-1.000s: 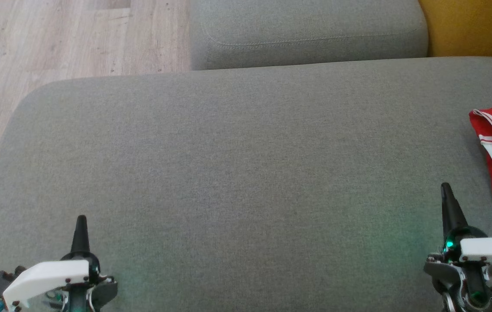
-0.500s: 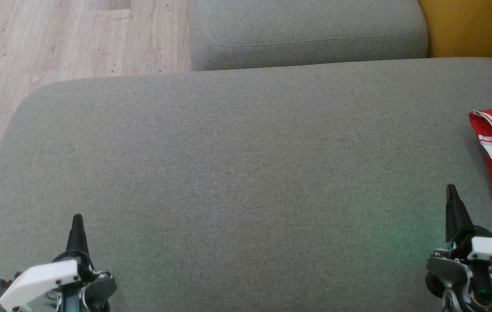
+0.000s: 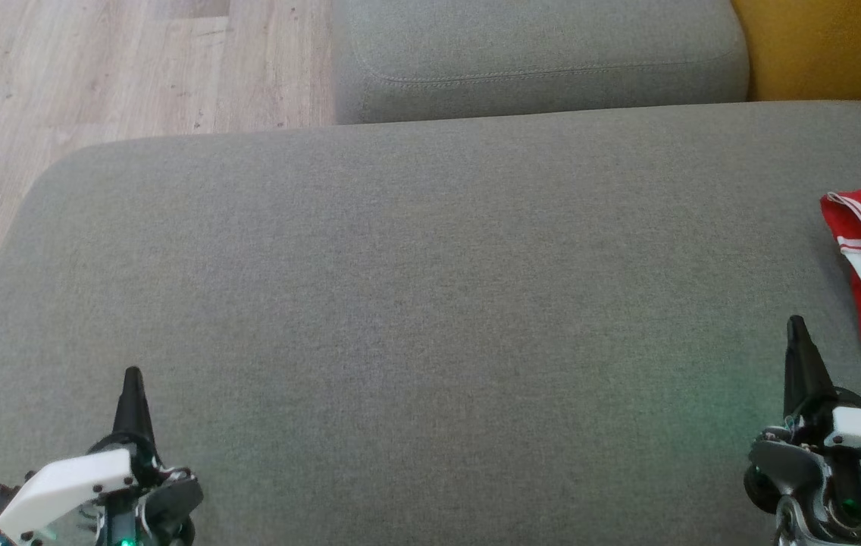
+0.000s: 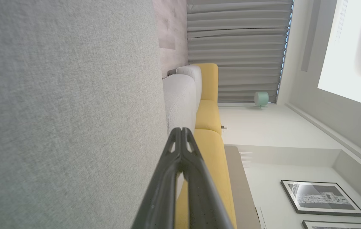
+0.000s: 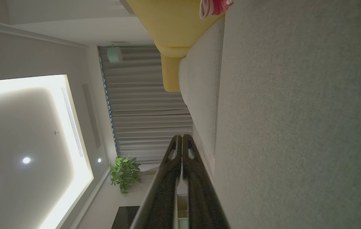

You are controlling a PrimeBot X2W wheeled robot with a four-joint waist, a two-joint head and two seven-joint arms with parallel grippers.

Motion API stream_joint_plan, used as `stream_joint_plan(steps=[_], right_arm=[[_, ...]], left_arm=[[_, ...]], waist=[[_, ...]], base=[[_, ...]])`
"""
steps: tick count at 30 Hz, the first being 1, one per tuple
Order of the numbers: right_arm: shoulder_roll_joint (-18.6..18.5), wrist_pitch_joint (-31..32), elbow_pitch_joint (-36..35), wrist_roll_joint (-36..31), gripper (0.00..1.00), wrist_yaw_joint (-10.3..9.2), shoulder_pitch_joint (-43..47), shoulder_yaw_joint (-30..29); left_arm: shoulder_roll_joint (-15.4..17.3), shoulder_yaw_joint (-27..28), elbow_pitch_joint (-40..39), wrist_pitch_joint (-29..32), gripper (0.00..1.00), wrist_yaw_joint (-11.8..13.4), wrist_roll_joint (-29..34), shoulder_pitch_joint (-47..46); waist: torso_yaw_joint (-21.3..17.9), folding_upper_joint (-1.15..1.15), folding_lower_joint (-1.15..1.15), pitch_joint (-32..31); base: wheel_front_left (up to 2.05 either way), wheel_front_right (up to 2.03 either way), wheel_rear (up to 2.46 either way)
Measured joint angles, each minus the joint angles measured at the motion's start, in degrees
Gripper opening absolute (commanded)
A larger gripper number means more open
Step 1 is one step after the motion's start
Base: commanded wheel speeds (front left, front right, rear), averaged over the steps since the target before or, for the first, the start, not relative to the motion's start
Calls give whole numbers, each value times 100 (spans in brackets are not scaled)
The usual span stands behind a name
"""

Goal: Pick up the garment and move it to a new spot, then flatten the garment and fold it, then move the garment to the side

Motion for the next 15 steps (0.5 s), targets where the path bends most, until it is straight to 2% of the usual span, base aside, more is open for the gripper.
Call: stream_joint_plan(steps=[15], right_arm=[[2, 1, 0, -2, 0, 0, 0, -22]], left_arm=[[-4, 4, 0, 0, 0, 0, 1, 0]], waist=[[0, 0, 0, 0]], base=[[0, 0, 0]])
